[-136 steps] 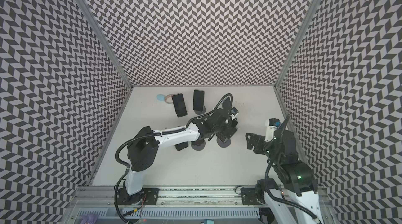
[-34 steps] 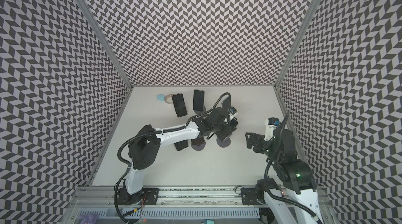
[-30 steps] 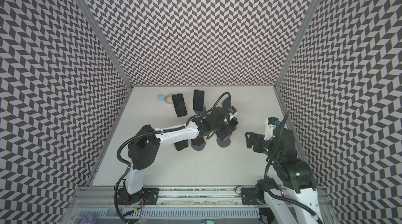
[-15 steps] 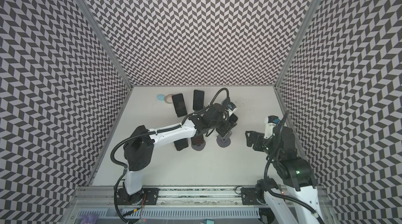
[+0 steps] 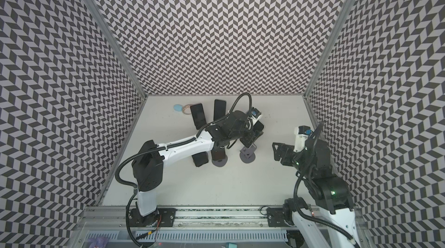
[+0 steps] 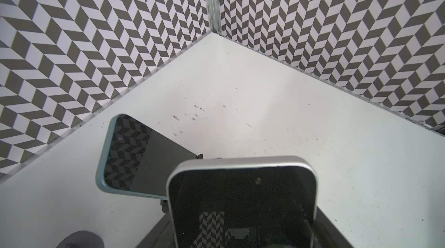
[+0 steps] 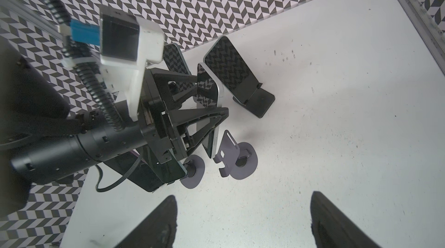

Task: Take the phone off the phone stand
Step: 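Raise the held phone with the left gripper and draw it back from the stand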

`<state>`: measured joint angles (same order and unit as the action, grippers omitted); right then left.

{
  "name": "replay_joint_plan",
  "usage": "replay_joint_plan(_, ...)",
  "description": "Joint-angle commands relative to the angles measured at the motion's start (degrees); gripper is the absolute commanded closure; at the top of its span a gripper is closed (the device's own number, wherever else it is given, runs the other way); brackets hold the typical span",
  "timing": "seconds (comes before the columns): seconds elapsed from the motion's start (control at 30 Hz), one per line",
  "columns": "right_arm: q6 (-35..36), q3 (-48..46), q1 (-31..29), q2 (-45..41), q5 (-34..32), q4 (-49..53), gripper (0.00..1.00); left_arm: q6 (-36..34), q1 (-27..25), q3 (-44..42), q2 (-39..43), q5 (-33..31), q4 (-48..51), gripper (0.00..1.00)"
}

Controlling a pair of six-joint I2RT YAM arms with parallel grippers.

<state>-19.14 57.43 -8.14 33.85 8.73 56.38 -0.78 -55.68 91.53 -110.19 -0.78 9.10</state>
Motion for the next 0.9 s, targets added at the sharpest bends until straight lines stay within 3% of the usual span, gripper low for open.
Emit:
replay_joint_plan(0.0, -0.3, 2.2, -0.5, 0.6, 0.8, -2.9, 0.16, -0.7, 0.2, 2.0, 4.0, -0.4, -1.5, 0.34)
replay_joint_plan(0.87, 1.9, 10.2, -0.4, 5.8, 4.6, -5.4, 0.22, 0.8, 1.4, 0.5, 12.0, -3.1, 0.7, 0.35)
